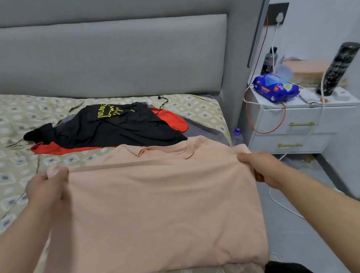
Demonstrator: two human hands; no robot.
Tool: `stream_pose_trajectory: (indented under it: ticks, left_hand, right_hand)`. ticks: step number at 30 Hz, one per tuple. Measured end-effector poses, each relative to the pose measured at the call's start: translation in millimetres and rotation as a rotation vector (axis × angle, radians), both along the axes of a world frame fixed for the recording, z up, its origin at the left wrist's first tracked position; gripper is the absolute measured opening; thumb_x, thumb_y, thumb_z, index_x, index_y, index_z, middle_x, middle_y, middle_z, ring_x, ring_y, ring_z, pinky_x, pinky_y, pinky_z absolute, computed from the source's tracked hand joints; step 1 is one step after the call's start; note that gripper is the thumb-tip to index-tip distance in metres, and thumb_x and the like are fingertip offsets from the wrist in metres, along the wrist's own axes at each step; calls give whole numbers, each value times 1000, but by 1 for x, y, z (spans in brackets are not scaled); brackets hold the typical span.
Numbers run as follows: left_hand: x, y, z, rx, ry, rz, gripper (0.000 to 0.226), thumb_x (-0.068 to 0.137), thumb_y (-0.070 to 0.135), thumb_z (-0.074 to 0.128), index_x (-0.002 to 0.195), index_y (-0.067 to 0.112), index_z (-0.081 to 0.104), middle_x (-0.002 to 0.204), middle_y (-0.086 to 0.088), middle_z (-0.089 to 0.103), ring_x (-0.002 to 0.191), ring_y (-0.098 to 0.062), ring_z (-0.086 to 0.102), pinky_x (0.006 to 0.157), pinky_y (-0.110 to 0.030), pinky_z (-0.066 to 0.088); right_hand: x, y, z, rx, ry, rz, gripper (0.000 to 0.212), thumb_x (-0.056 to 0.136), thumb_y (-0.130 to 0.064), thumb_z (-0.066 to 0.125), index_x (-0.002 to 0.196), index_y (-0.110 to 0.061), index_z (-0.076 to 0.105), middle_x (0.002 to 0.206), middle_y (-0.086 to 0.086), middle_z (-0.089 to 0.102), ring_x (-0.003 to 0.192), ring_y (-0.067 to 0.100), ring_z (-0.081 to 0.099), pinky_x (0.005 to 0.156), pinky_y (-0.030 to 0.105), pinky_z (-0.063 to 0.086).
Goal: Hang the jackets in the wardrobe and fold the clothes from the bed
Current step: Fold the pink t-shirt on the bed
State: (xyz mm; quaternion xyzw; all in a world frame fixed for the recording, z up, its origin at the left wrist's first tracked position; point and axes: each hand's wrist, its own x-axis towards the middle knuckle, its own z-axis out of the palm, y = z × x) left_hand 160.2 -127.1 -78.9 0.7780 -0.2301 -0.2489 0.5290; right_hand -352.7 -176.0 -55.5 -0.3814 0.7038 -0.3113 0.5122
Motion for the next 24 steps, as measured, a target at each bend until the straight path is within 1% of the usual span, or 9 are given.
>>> stream_pose_trajectory:
  ticks: [3, 6, 8, 10, 13, 15, 18, 20, 24]
  left_hand:
    - [5, -43, 37, -24, -168, -96, 20, 79, 34, 77, 84, 15, 70, 76, -11, 61, 70, -23, 55, 66, -34, 47]
    - [17, -80, 66, -83, -231, -144, 19, 87, 24, 70, 92, 6, 69, 71, -13, 57, 59, -25, 52, 58, -28, 49]
    - [19, -89, 66, -145, -141, -128, 31, 93, 24, 62, 118, 6, 64, 98, -15, 63, 76, -27, 63, 73, -40, 55]
    - [2, -76, 54, -143, -134, -173, 44, 99, 21, 55, 141, 8, 49, 123, -6, 55, 93, -23, 62, 80, -34, 51]
    - [-27, -22, 18, 62, -345, -341, 41, 99, 22, 57, 138, 13, 51, 134, -8, 55, 107, -25, 61, 94, -26, 48]
    - [-31, 22, -15, 301, -480, -330, 49, 94, 25, 63, 138, 7, 51, 140, -19, 53, 121, -38, 54, 102, -42, 44]
    - [-32, 75, -50, 645, -563, -286, 51, 86, 44, 62, 113, 1, 58, 105, -21, 64, 92, -39, 59, 83, -44, 50]
    - [-36, 90, -54, 673, -477, -347, 39, 90, 40, 63, 91, 2, 58, 83, -14, 62, 73, -31, 55, 65, -38, 44]
    - [-47, 95, -29, 373, 299, -196, 21, 95, 18, 62, 80, 6, 54, 55, -10, 53, 43, -20, 46, 41, -24, 35]
  right_hand:
    - [13, -45, 27, -11, 5, -22, 23, 94, -15, 59, 74, -12, 50, 56, 4, 41, 45, 14, 33, 32, 17, 26]
    - [27, -73, 48, -142, -242, -124, 15, 99, -12, 53, 85, -12, 58, 78, 7, 56, 63, 18, 53, 45, 25, 54]
    - [32, -75, 45, -256, -305, -42, 12, 102, -20, 52, 90, -22, 56, 89, 1, 57, 74, 17, 55, 61, 31, 53]
    - [32, -63, 24, -296, -120, 117, 7, 100, -23, 53, 96, -28, 54, 96, -5, 59, 85, 16, 58, 70, 29, 47]
    - [23, -21, -26, -167, 148, 236, 28, 94, -18, 60, 122, -22, 57, 114, 1, 60, 102, 21, 59, 82, 29, 44]
    - [17, 18, -54, -41, 297, 242, 24, 88, -21, 61, 111, -19, 58, 104, 3, 61, 98, 24, 60, 83, 31, 47]
    - [15, 72, -85, 106, 356, 253, 29, 82, -32, 64, 105, -14, 67, 102, 6, 69, 97, 27, 65, 81, 31, 51]
    - [16, 88, -94, 113, 311, 200, 25, 84, -24, 66, 104, -9, 69, 98, 8, 70, 88, 26, 65, 71, 28, 50]
    - [21, 99, -72, 183, -67, -111, 8, 91, -6, 57, 83, -6, 57, 58, 8, 49, 46, 19, 40, 44, 22, 31]
